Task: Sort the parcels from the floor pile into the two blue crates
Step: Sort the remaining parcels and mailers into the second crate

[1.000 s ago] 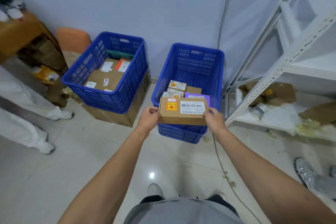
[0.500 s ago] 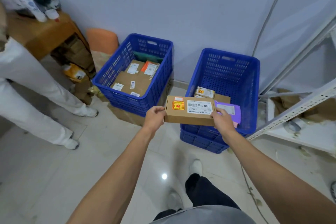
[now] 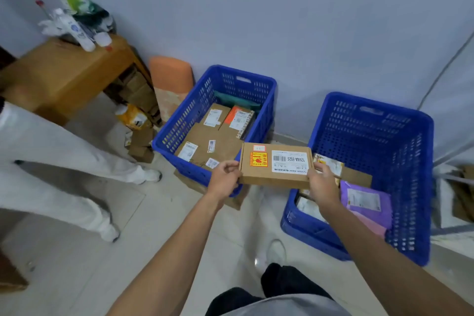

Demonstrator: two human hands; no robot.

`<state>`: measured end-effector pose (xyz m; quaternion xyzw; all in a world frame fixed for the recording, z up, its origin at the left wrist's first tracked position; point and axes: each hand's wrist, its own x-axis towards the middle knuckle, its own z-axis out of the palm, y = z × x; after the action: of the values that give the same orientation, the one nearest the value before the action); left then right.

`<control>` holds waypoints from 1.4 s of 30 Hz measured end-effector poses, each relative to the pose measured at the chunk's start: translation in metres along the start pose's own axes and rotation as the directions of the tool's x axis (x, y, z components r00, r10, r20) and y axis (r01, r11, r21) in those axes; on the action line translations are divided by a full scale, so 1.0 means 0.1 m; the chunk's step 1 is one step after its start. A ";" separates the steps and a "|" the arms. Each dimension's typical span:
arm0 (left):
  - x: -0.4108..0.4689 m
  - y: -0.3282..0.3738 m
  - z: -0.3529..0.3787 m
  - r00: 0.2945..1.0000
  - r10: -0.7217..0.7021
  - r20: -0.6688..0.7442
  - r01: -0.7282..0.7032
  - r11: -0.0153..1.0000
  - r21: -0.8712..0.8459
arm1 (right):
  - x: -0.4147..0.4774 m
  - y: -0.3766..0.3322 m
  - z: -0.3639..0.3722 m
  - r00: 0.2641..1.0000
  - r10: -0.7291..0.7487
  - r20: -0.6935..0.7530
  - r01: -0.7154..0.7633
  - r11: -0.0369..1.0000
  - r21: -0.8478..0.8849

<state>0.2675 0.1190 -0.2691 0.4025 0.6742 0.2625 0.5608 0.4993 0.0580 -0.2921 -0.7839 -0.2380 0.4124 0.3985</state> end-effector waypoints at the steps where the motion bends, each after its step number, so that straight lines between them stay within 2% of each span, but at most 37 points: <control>1: 0.11 0.05 0.02 1.000 0.000 0.007 0.000 1.000 -0.006 | 0.09 -0.04 0.04 1.000 -0.008 -0.010 0.008 1.000 0.002; 8: 0.76 0.43 0.33 0.992 -0.045 0.117 0.044 0.999 0.011 | 0.59 -0.27 0.06 0.992 0.062 -0.109 -0.055 0.996 0.065; 16: 1.49 0.80 0.92 0.927 -0.099 0.362 0.046 0.987 0.152 | 1.06 -0.33 -0.12 0.948 0.208 -0.242 -0.196 0.978 0.076; 23: 1.77 1.03 1.50 0.865 -0.099 0.492 -0.051 0.958 0.282 | 1.28 -0.13 -0.43 0.906 0.314 -0.285 -0.282 0.948 0.150; 28: 1.67 1.17 2.04 0.820 0.001 0.573 -0.188 0.945 0.268 | 1.46 -0.02 -0.92 0.906 0.318 -0.280 -0.278 0.945 0.175; 33: 1.52 1.38 2.69 0.806 0.031 0.591 -0.226 0.939 0.260 | 1.85 0.01 -1.57 0.921 0.290 -0.259 -0.252 0.952 0.172; 36: 1.51 1.39 3.00 0.842 0.029 0.539 -0.220 0.931 0.293 | 2.14 0.07 -1.88 0.941 0.263 -0.212 -0.234 0.960 0.151; 42: 1.70 1.28 3.64 0.871 0.034 0.490 -0.231 0.909 0.347 | 2.73 0.19 -2.27 0.964 0.218 -0.151 -0.200 0.971 0.131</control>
<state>0.6432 0.2950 -0.3431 0.6050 0.5257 0.0535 0.5956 0.8391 0.1419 -0.3549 -0.8119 -0.0961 0.3989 0.4153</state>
